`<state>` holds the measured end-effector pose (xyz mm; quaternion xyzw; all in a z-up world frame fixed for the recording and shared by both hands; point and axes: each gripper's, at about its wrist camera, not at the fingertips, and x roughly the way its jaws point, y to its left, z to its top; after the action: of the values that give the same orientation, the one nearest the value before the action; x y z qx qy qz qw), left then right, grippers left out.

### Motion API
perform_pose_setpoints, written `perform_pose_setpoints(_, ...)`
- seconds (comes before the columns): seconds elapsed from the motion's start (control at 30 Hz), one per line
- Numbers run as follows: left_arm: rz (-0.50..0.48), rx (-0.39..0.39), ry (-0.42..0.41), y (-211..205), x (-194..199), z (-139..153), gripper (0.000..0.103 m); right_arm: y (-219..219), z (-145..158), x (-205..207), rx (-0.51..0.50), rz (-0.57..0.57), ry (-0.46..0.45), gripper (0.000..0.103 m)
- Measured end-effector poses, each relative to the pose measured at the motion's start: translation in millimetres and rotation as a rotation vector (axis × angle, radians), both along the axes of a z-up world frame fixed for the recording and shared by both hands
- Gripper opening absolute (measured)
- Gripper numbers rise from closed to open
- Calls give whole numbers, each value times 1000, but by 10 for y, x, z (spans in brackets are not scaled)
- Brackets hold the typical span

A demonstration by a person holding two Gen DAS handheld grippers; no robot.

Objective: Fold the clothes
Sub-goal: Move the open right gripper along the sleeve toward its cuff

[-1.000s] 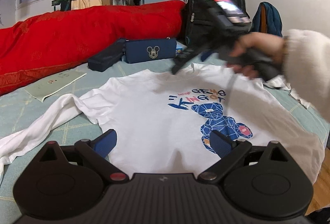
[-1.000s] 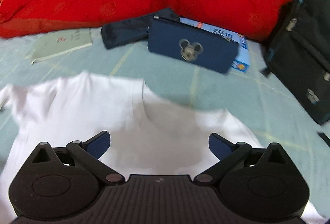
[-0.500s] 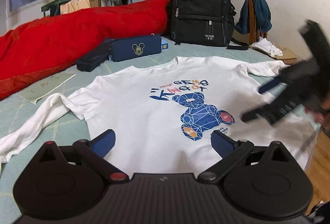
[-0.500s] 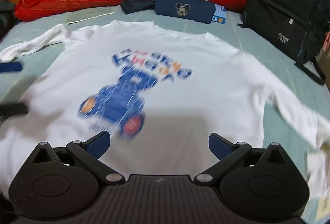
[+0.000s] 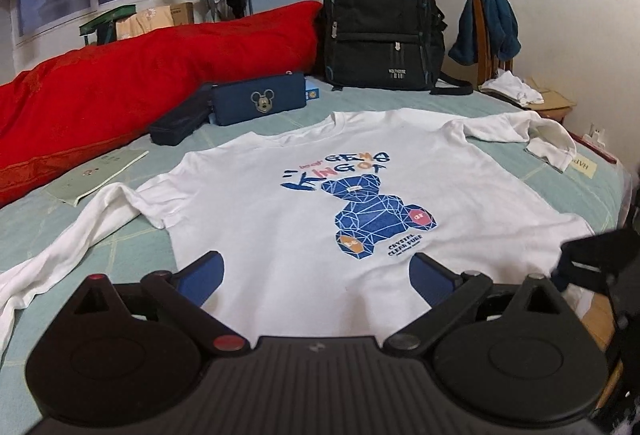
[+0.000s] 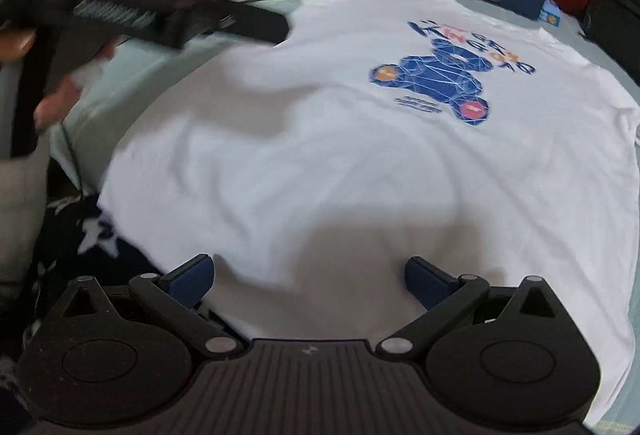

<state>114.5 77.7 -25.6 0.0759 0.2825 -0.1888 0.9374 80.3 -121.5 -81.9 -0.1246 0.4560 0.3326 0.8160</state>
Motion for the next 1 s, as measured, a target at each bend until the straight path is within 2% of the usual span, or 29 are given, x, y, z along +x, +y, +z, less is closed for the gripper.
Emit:
perform_pose_setpoints(0.1,18,-10,-1,58,9,22,99,30,102,-23,3,36,37,103)
perform_pose_setpoints(0.23,26,-16,-5,109,14,41,99,143,278,89,20,12,-57,103)
perform_pose_setpoints(0.33,29,-19,-11,139,-1,56,99,256,265,291,10,-44,-97,103)
perform_pose_setpoints(0.4,34,-23,-14,166,-5,68,99,279,145,424,-20,-108,-34,103)
perform_pose_setpoints(0.5,42,-31,-18,204,-1,87,99,268,81,308,0,-86,19,103)
perform_pose_setpoints(0.53,43,-35,-19,213,2,93,99,281,89,238,0,-48,38,103)
perform_pose_setpoints(0.63,44,-40,-21,217,-9,106,99,331,198,105,-11,30,27,103)
perform_pose_setpoints(0.73,39,-40,-25,211,-28,117,99,379,354,172,45,15,-26,103)
perform_pose_setpoints(0.8,34,-37,-28,212,-43,123,99,438,345,264,63,-7,-23,103)
perform_pose_setpoints(0.93,44,-49,-28,265,-41,132,99,548,112,407,51,-31,117,103)
perform_pose_setpoints(1.0,47,-58,-27,288,-34,134,99,547,181,349,63,12,112,103)
